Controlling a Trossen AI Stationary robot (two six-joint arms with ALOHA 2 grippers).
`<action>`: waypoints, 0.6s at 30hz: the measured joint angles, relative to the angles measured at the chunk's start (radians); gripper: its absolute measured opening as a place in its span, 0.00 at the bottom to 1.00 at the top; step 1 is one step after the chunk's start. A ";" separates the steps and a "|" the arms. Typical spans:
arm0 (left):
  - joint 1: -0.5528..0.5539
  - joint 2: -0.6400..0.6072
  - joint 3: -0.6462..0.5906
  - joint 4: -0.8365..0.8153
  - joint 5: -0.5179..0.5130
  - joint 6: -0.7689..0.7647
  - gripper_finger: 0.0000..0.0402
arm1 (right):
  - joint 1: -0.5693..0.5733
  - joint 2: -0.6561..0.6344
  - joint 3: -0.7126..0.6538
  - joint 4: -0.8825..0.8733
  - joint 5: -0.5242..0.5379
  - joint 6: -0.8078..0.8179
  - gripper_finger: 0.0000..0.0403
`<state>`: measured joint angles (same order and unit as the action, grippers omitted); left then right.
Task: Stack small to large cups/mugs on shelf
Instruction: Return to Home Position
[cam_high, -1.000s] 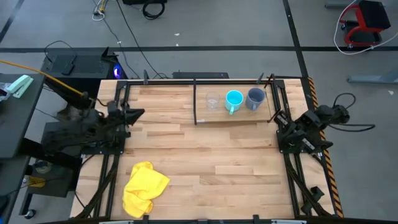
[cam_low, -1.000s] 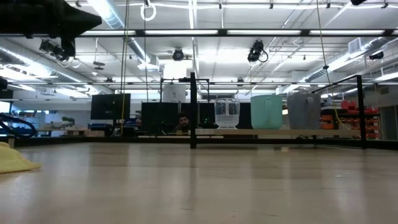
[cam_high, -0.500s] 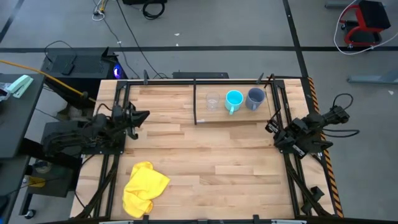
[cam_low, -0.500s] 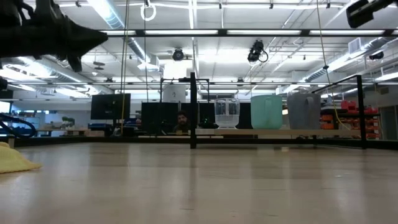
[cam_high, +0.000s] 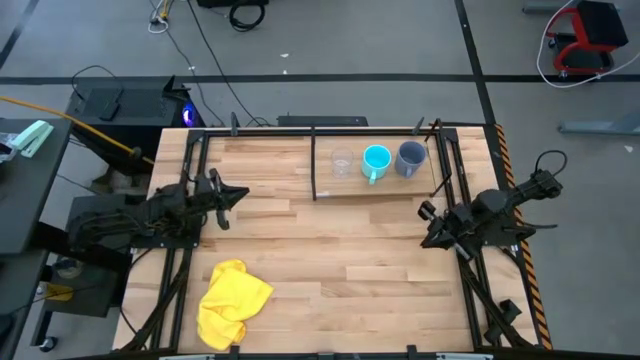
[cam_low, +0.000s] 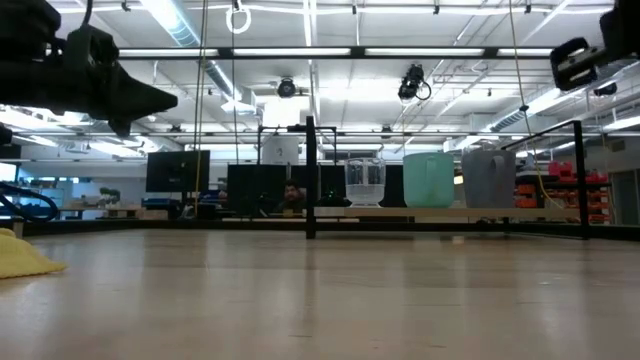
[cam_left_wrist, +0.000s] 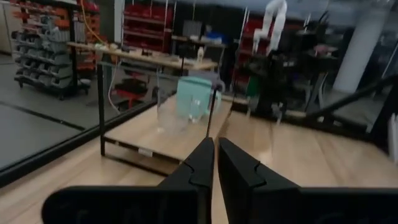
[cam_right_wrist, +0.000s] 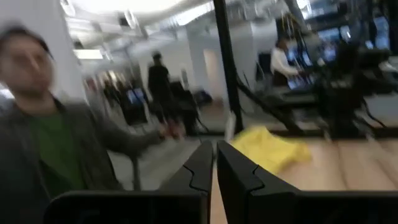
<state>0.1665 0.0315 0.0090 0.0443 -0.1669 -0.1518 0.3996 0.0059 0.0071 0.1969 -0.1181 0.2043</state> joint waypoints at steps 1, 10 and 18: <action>0.000 0.009 0.000 -0.002 0.000 0.016 0.07 | 0.000 0.000 0.000 -0.033 0.007 -0.018 0.07; 0.000 0.094 0.000 -0.007 0.000 0.120 0.08 | 0.000 0.013 0.000 -0.167 0.141 -0.183 0.07; 0.000 0.161 0.000 -0.003 0.000 0.168 0.06 | -0.051 0.013 0.000 -0.144 0.312 -0.247 0.07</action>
<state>0.1665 0.1929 0.0086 0.0416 -0.1672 0.0166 0.3487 0.0189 0.0074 0.0526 0.1941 -0.0430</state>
